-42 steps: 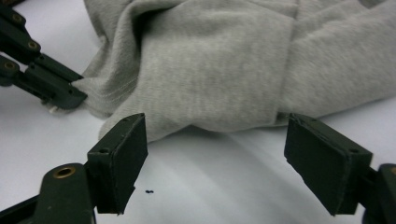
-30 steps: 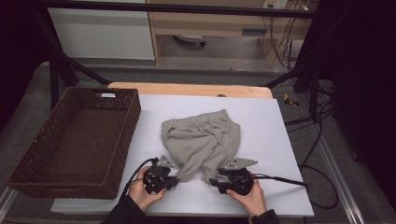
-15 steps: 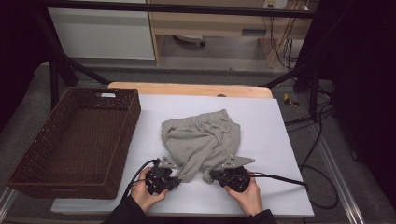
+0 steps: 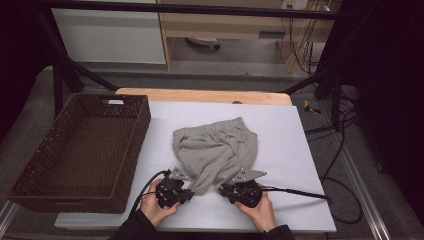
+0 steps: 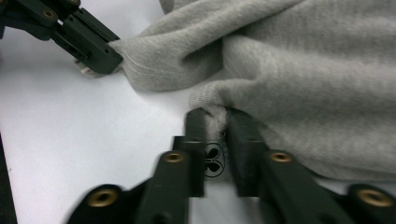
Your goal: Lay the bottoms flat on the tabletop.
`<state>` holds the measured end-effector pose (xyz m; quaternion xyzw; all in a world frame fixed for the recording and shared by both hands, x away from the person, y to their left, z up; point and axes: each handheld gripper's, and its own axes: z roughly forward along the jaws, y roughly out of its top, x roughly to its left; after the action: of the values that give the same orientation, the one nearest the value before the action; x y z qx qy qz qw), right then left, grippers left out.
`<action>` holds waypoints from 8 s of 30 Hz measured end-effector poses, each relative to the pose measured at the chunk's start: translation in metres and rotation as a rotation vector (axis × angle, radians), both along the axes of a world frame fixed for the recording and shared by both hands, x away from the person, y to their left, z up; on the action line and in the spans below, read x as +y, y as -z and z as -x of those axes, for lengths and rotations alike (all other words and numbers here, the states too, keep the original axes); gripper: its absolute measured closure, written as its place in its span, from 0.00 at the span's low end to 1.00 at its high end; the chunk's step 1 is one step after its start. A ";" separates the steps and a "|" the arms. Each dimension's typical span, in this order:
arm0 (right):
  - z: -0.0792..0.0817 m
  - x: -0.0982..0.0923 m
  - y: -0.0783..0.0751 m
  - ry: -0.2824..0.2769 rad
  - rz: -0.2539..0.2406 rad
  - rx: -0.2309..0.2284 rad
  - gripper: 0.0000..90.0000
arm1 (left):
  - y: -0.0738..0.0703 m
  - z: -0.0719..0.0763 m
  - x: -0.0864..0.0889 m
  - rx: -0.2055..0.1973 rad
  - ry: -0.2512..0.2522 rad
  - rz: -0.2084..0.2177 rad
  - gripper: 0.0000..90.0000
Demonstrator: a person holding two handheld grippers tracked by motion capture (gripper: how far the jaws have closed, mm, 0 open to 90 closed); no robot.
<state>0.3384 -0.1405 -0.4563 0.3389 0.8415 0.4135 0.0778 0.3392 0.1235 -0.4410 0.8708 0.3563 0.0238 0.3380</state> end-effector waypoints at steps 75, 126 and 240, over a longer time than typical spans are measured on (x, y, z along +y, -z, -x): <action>-0.074 -0.127 -0.026 0.333 0.101 -0.079 0.55 | -0.009 -0.055 0.009 -0.018 -0.136 0.088 0.51; 0.009 -0.111 -0.018 0.177 0.086 0.041 0.57 | -0.009 -0.002 -0.014 -0.001 -0.033 -0.006 0.65; 0.013 -0.081 -0.029 -0.001 0.068 0.017 0.76 | -0.029 -0.003 -0.009 0.044 0.066 0.012 0.72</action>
<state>0.3258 -0.2210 -0.4275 0.3391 0.8558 0.3820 0.0818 0.3425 0.1140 -0.4117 0.8803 0.3348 -0.0087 0.3361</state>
